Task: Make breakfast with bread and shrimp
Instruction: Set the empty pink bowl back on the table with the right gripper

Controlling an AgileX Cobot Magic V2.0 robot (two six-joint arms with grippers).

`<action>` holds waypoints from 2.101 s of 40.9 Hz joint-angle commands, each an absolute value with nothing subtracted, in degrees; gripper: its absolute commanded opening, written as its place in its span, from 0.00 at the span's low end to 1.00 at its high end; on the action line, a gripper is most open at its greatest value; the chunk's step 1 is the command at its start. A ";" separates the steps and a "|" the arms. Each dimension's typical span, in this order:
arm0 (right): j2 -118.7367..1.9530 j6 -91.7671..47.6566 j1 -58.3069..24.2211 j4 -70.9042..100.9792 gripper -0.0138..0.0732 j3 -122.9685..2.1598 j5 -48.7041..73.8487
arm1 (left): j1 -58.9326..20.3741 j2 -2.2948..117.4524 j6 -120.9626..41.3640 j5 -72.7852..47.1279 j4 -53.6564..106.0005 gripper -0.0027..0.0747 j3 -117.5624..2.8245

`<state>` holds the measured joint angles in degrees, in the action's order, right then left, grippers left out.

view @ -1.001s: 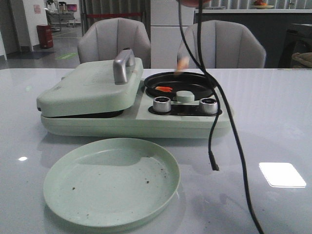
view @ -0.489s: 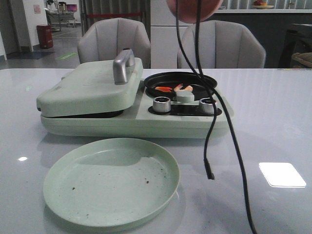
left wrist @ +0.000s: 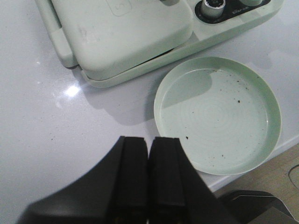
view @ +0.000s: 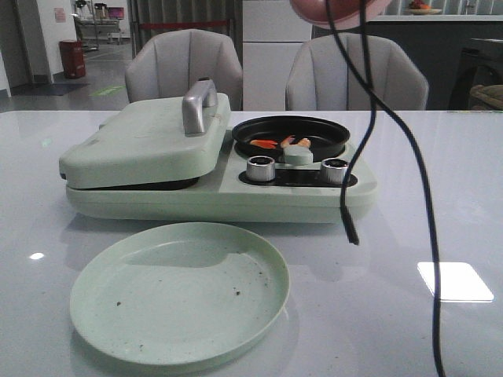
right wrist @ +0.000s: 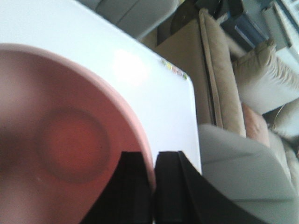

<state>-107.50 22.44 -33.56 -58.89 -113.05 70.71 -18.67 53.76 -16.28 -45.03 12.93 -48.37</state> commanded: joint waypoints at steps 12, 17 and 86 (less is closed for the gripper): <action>-85.22 23.04 -22.93 -46.30 0.20 -88.98 64.20 | -19.08 53.41 -15.74 -41.13 13.65 0.16 -49.86; -79.56 22.97 -16.75 -37.52 0.20 -81.14 59.39 | -19.08 53.41 -15.74 -41.13 13.65 0.16 -49.86; -90.51 5.57 10.13 0.55 0.82 -62.76 43.15 | -19.08 53.41 -15.74 -41.13 13.65 0.16 -49.86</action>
<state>-94.04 6.22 9.85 1.04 -60.23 42.70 -19.13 53.76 -16.18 -44.94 12.93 -48.37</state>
